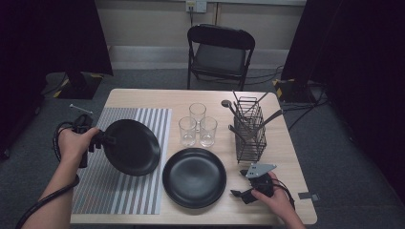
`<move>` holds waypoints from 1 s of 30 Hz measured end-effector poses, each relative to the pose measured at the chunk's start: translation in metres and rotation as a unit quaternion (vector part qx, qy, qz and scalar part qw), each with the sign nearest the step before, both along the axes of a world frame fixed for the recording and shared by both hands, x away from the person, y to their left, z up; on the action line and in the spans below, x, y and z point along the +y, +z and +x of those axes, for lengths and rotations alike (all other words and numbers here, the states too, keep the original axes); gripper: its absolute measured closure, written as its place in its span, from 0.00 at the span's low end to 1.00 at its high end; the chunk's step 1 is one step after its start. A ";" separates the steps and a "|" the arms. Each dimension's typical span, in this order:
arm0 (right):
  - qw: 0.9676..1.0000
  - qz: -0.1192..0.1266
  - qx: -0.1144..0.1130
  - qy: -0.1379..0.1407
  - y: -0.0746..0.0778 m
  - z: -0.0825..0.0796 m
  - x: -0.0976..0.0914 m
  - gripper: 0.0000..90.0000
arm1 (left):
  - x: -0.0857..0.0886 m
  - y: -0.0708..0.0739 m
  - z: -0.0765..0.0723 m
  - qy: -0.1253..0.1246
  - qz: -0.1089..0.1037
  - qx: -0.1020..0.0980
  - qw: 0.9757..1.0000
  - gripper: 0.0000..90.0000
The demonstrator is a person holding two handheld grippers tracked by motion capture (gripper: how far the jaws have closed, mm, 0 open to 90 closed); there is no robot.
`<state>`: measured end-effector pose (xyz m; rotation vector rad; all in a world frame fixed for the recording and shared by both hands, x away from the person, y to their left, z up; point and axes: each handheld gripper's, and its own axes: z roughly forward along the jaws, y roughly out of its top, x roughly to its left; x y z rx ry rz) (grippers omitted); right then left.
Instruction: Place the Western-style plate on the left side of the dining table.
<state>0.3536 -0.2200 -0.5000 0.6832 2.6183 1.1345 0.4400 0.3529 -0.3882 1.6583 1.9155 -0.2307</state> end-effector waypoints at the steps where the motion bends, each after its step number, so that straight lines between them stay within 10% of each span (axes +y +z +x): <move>1: 1.000 0.000 0.000 0.000 0.000 0.000 0.000 0.15 | 0.000 -0.001 0.000 0.003 -0.003 0.000 1.000 0.87; 30: 1.000 0.000 0.000 0.000 0.000 0.000 0.000 0.15 | 0.003 -0.013 0.001 0.014 0.022 0.006 1.000 0.84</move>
